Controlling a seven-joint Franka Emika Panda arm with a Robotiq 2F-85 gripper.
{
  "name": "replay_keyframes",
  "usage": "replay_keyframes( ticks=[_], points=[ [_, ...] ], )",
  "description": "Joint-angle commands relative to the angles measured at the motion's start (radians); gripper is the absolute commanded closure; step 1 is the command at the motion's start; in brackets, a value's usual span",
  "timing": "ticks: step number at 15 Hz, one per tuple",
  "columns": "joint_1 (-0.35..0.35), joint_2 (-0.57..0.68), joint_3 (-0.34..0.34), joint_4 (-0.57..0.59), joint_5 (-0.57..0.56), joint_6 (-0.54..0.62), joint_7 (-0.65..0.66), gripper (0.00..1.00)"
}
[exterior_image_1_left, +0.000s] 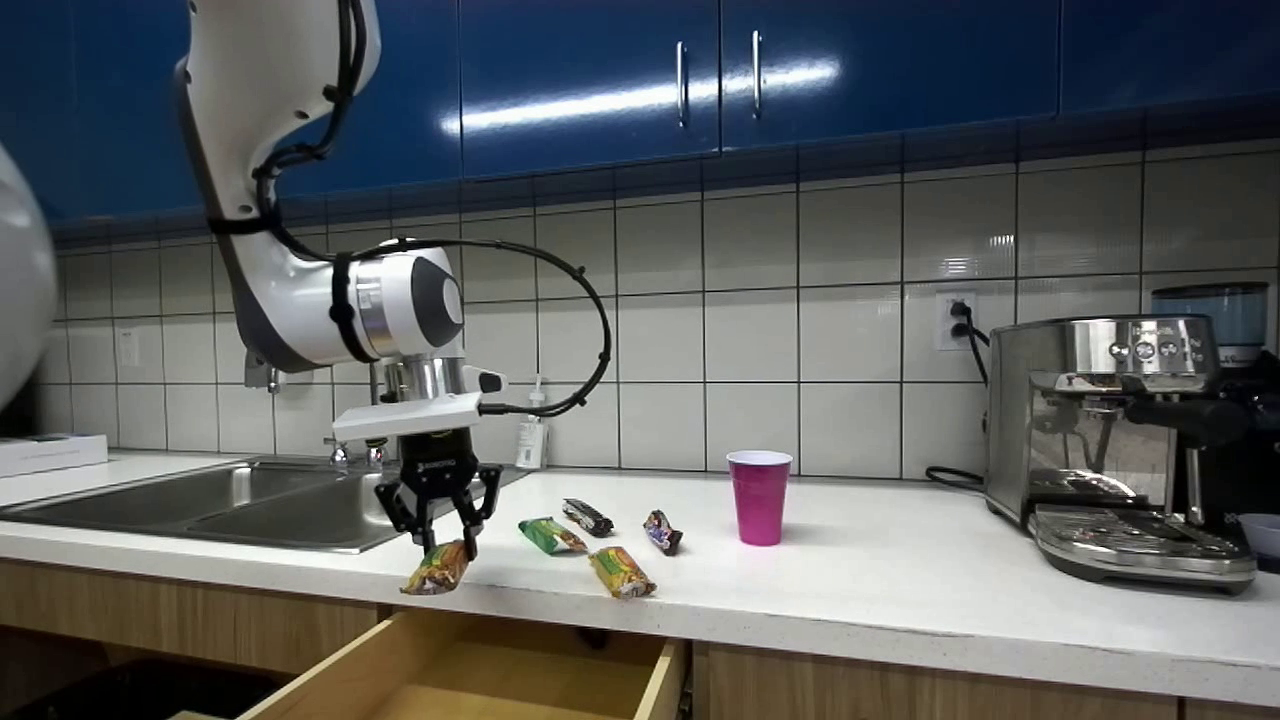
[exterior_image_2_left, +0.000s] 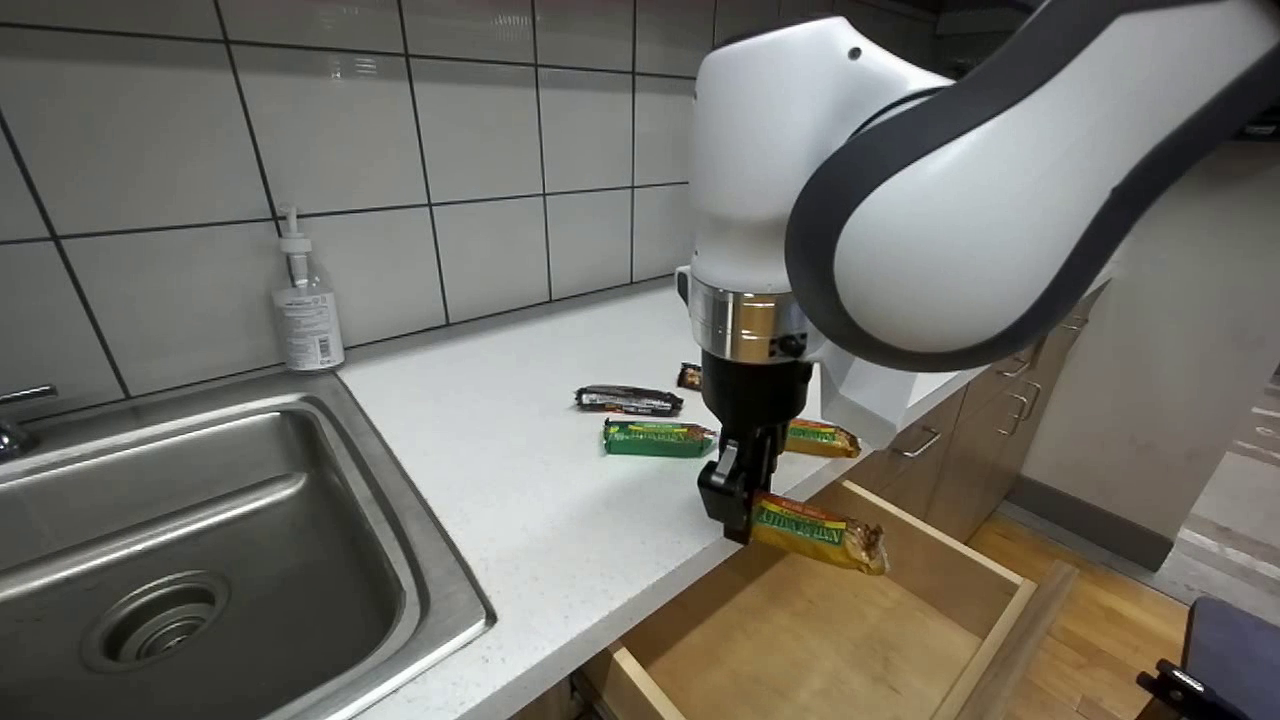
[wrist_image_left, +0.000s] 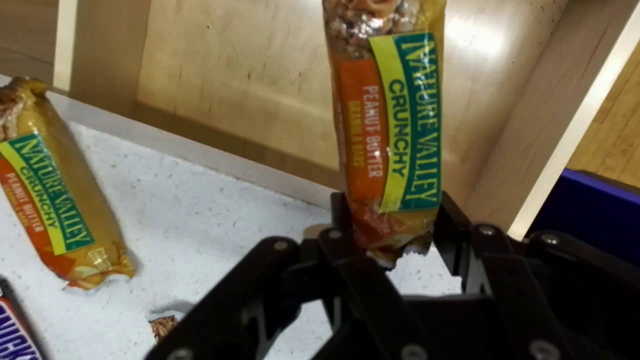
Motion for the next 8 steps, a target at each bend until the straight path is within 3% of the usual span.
replay_keyframes(
  ticks=[1,8],
  points=[
    [0.011,-0.088,0.006,-0.090,-0.023,0.013,0.046,0.82],
    [0.003,-0.179,0.027,-0.177,0.019,0.006,-0.068,0.82]
  ],
)
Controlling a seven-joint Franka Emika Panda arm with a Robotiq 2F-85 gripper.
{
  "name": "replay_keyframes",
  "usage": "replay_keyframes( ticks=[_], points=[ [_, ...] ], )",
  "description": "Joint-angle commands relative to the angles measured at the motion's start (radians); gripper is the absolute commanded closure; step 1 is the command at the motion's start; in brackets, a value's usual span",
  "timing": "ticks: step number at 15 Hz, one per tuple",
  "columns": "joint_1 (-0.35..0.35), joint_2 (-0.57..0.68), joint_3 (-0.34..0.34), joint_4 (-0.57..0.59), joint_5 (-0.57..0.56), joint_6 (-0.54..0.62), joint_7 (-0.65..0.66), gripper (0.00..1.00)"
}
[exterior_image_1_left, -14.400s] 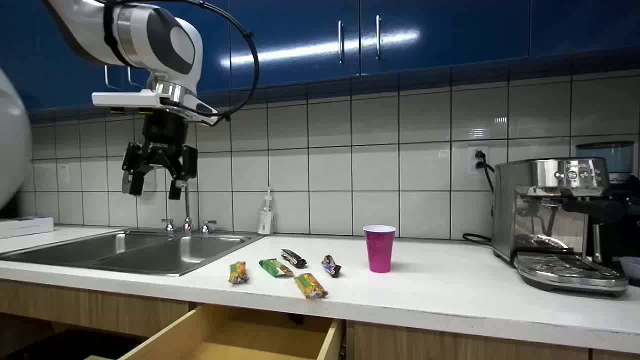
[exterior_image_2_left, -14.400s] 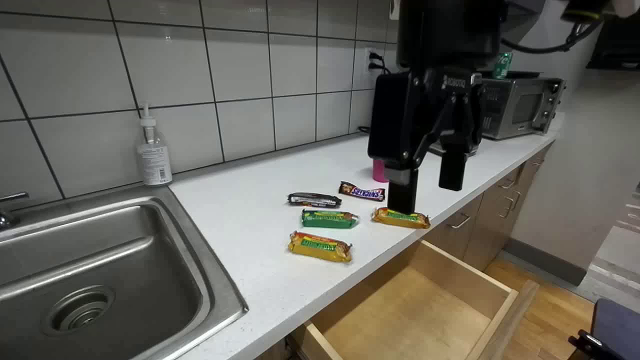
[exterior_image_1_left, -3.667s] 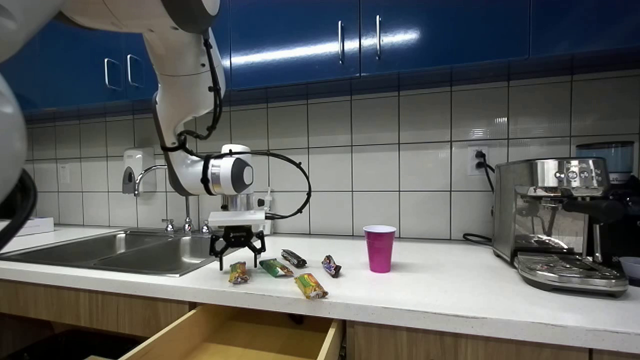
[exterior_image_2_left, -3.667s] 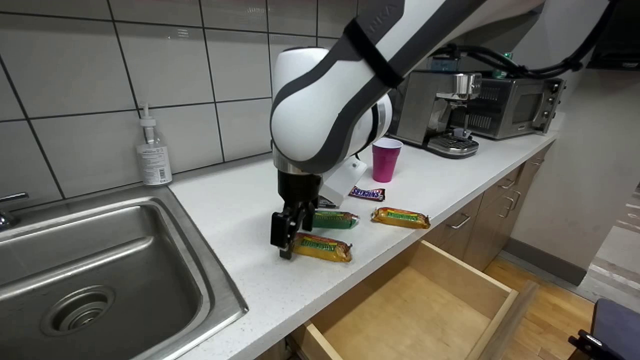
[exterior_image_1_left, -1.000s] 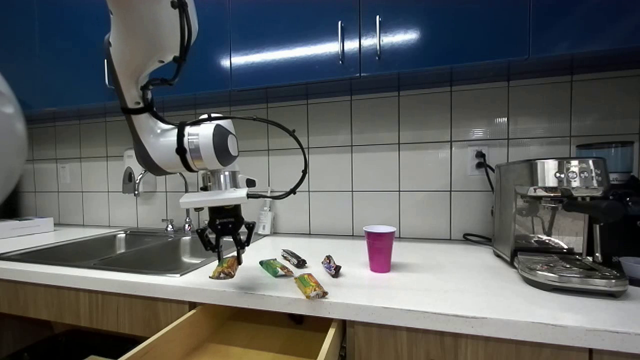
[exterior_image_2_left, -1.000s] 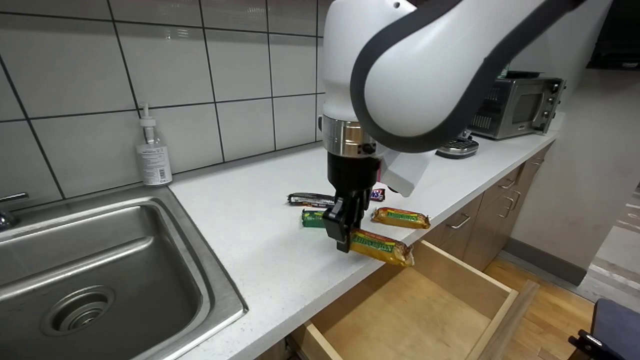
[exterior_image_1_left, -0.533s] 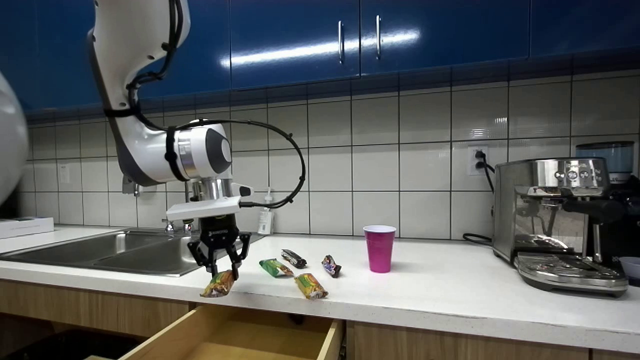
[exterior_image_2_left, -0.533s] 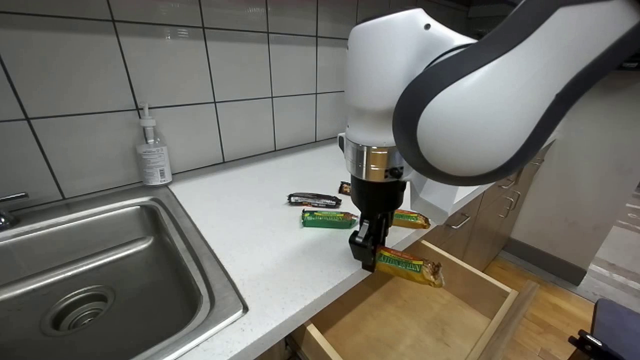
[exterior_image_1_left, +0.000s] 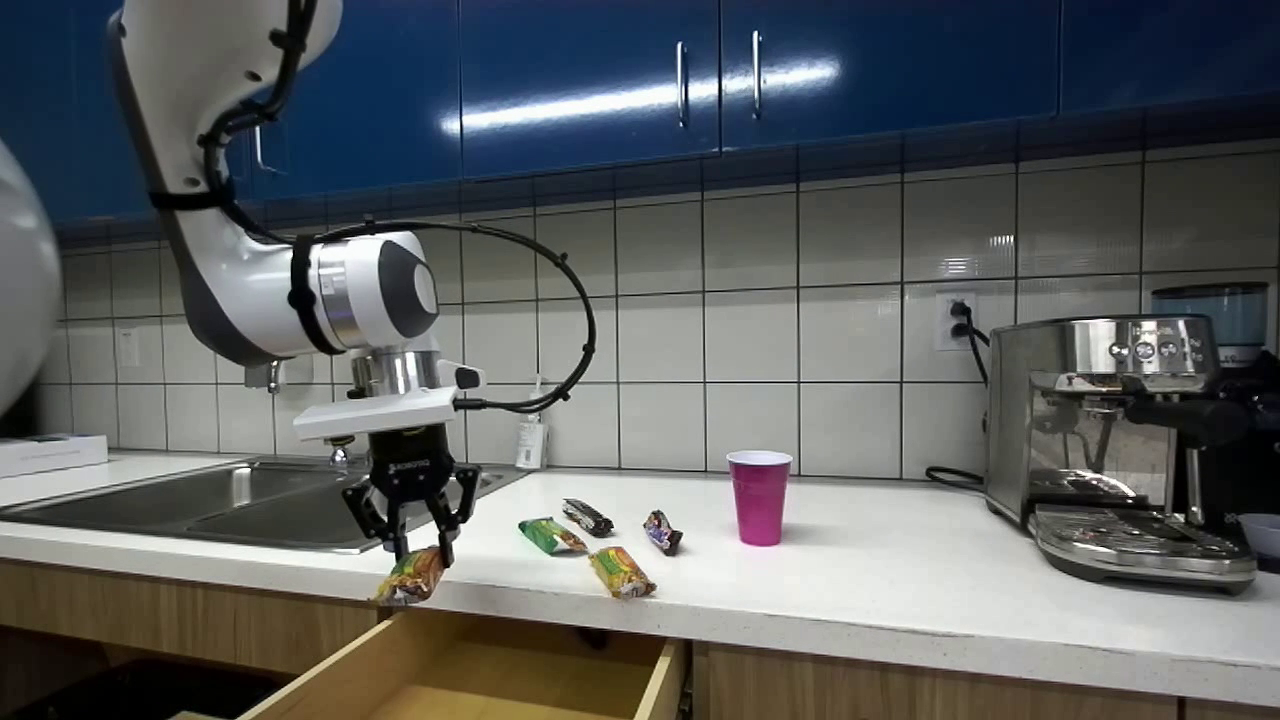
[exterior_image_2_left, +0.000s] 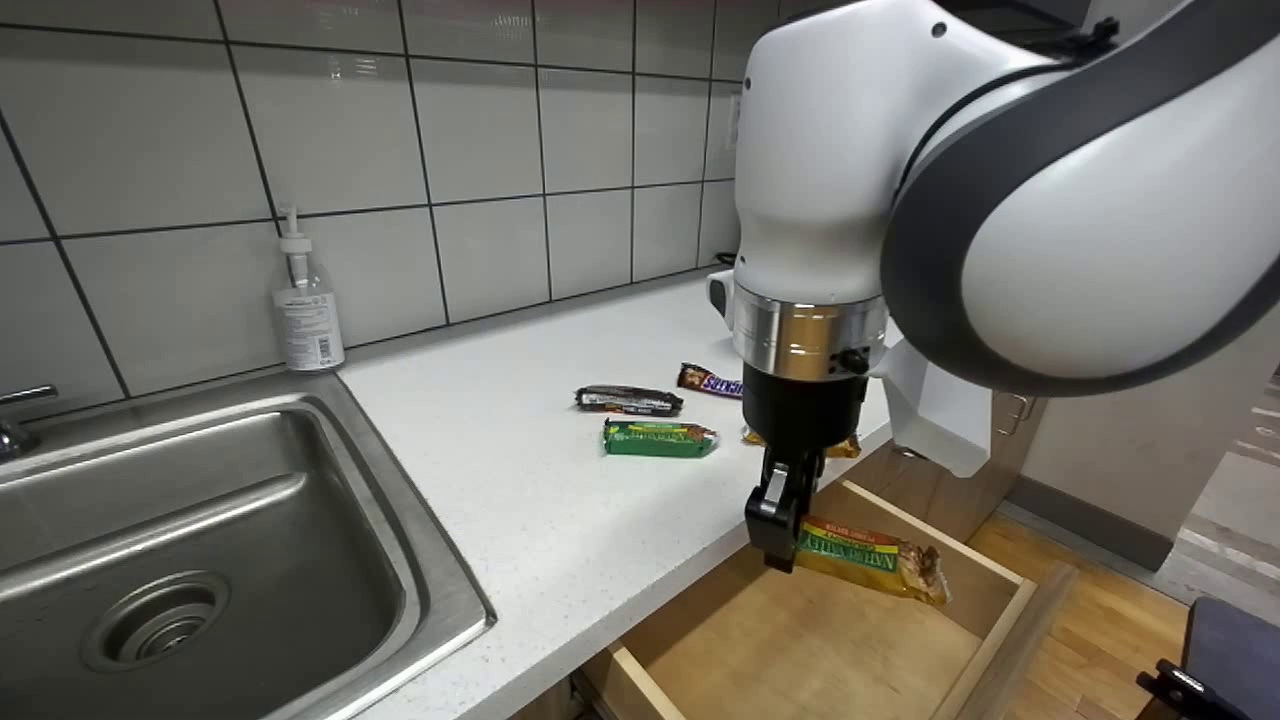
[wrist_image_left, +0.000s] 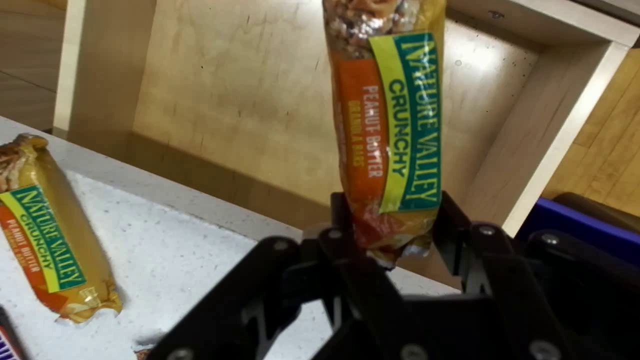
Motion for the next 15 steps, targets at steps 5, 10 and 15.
replay_keyframes(
  ticks=[5,10,15],
  points=[
    [-0.022,-0.100,0.004,-0.099,0.042,0.017,-0.228,0.82],
    [-0.038,-0.068,-0.015,-0.115,0.038,0.026,-0.355,0.82],
    [-0.056,-0.011,-0.026,-0.113,0.028,0.064,-0.434,0.82]
  ],
)
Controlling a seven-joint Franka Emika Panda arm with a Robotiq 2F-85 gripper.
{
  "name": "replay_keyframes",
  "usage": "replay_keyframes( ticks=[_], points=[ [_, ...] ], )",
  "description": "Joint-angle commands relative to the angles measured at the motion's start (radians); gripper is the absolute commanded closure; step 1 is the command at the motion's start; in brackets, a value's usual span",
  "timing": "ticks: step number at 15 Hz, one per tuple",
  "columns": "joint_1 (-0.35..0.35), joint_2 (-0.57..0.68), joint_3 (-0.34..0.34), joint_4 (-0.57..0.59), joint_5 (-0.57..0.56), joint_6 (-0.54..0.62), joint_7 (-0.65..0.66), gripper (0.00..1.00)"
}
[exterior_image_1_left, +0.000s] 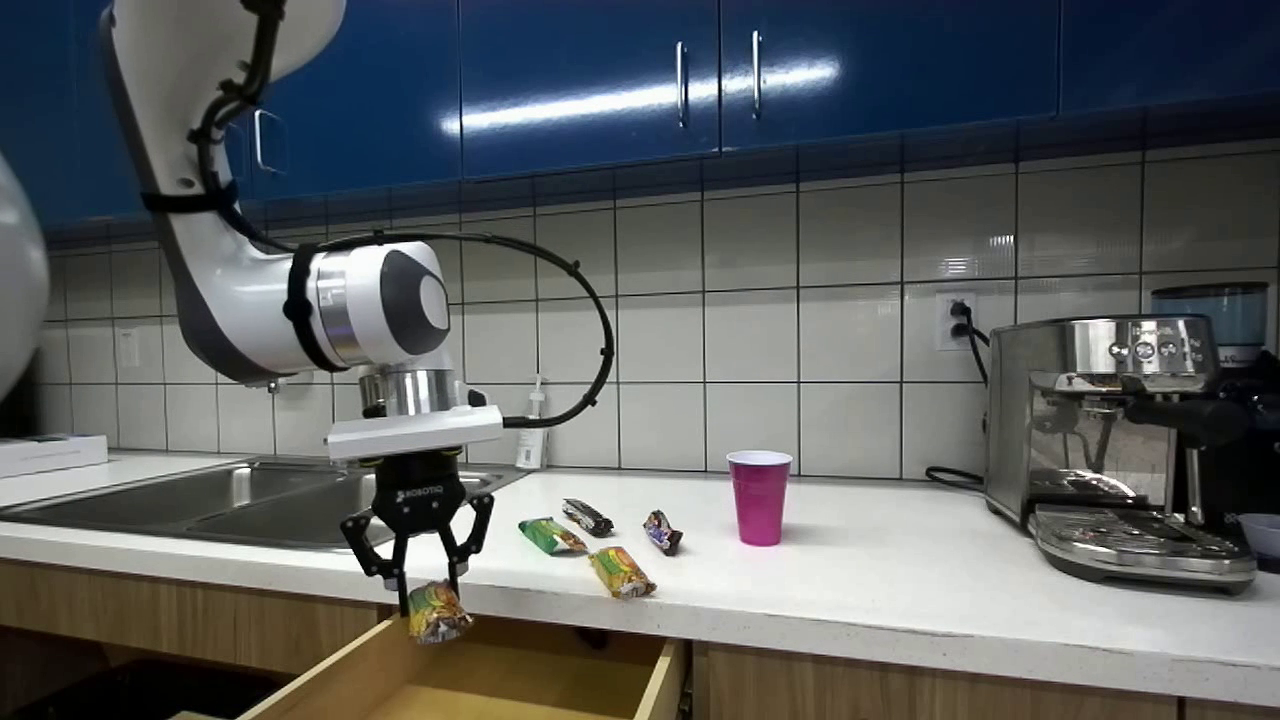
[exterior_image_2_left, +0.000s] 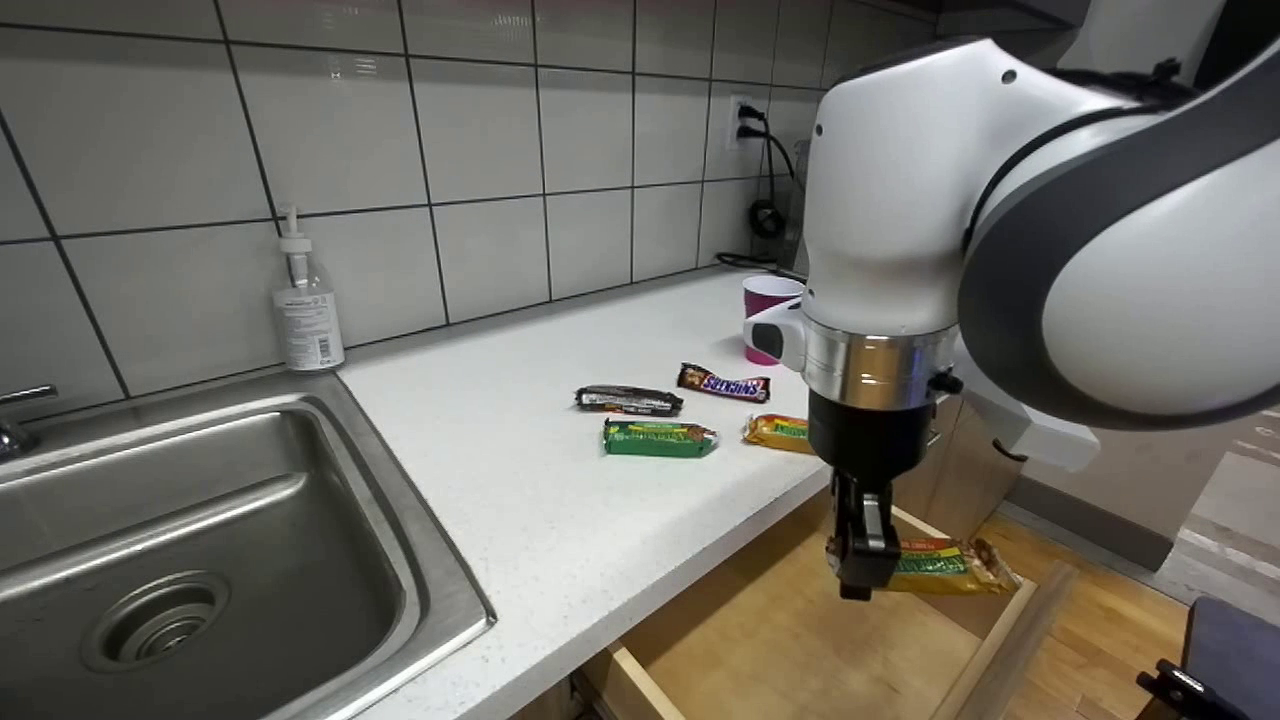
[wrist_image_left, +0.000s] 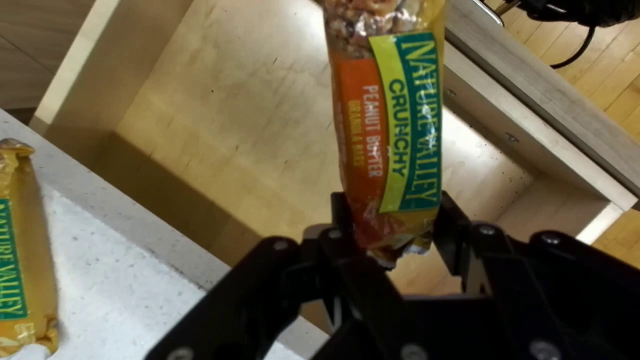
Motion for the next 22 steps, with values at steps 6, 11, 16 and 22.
replay_keyframes(
  ticks=[6,11,16,22],
  points=[
    [-0.038,0.147,0.000,0.027,-0.027,0.130,-0.103,0.82],
    [-0.039,0.249,-0.013,0.070,-0.103,0.222,-0.079,0.82],
    [-0.033,0.326,-0.030,0.118,-0.163,0.276,-0.073,0.82],
    [-0.030,0.360,-0.040,0.146,-0.186,0.291,-0.059,0.31]
  ],
)
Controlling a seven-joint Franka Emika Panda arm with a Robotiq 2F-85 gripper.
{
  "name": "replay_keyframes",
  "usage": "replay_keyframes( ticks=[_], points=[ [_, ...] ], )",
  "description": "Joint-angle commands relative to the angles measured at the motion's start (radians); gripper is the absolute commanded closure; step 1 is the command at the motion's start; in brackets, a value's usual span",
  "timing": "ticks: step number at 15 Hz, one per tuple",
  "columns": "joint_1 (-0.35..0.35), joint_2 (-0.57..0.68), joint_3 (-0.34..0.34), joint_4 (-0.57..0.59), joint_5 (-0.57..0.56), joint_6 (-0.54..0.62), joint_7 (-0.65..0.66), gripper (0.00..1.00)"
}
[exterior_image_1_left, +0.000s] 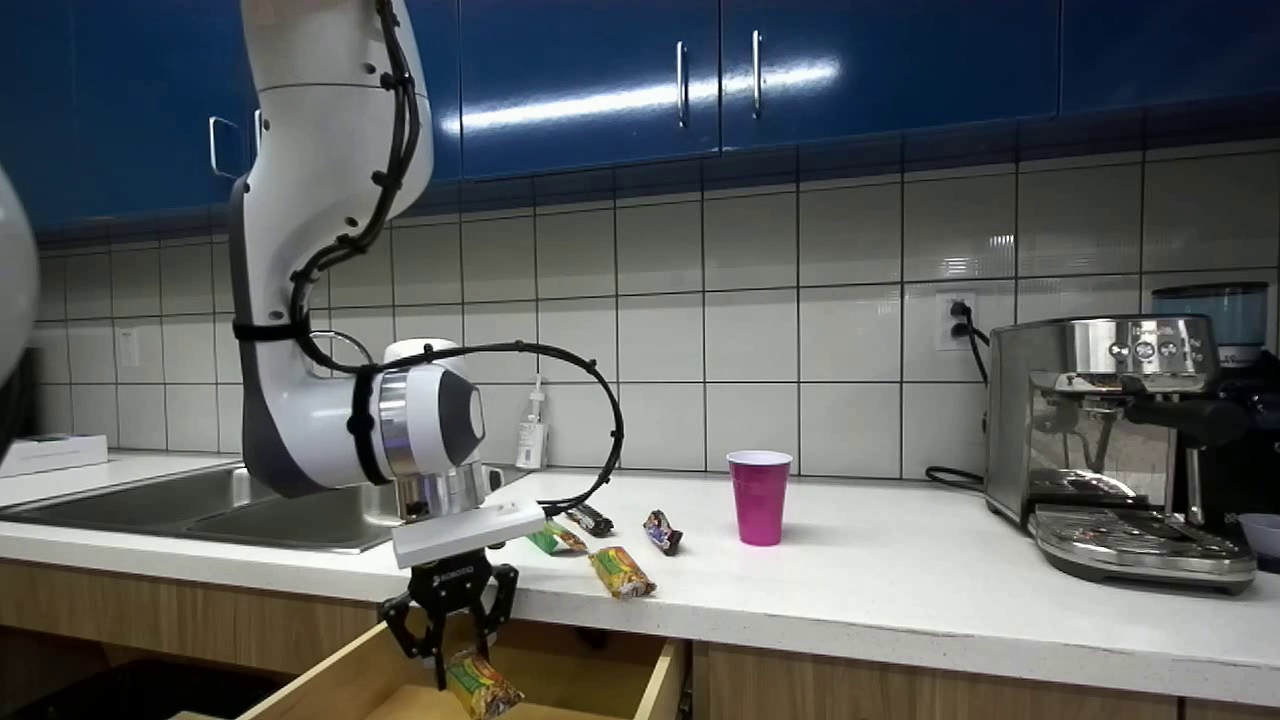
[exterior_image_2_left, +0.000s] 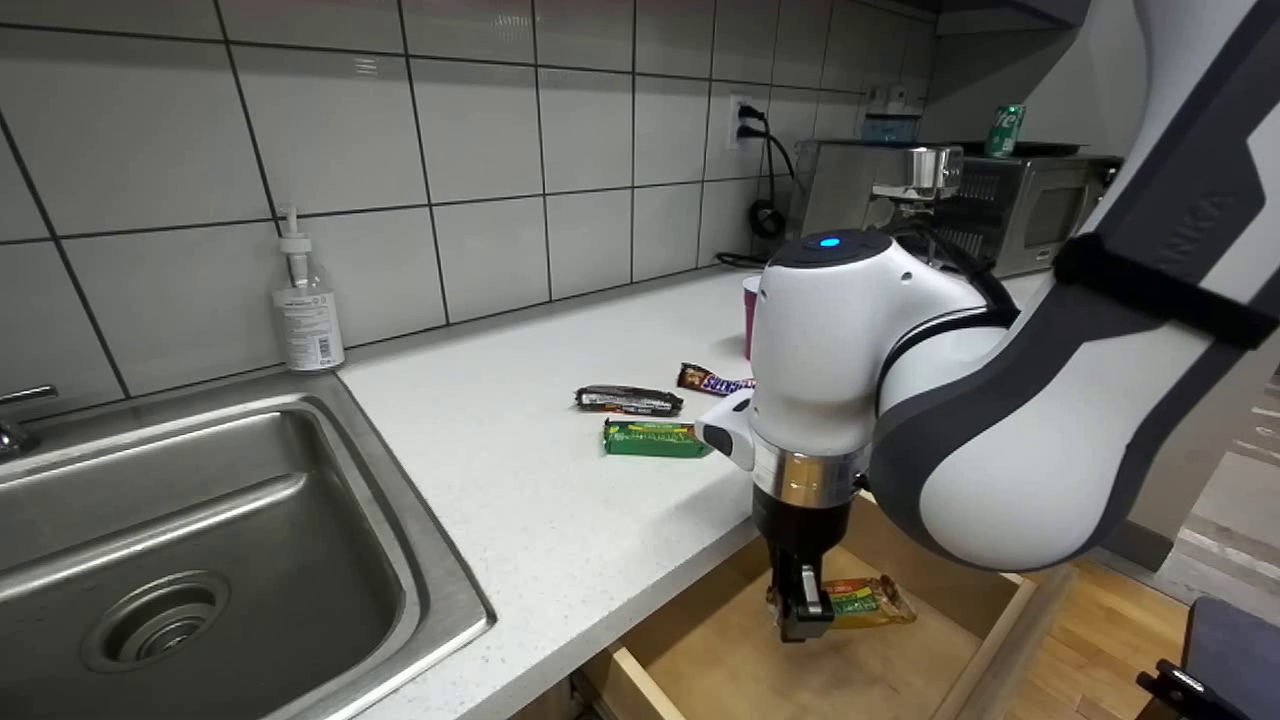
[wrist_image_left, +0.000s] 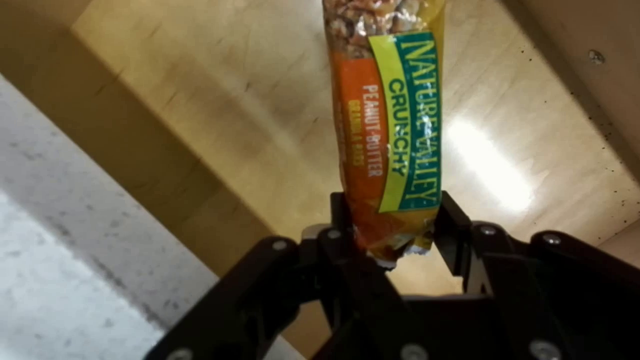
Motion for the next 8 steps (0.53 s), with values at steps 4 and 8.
replay_keyframes(
  ticks=[4,8],
  points=[
    [-0.017,-0.023,0.008,-0.004,-0.012,0.008,0.007,0.03],
    [-0.049,-0.102,0.053,-0.043,0.052,-0.044,-0.024,0.00]
  ],
)
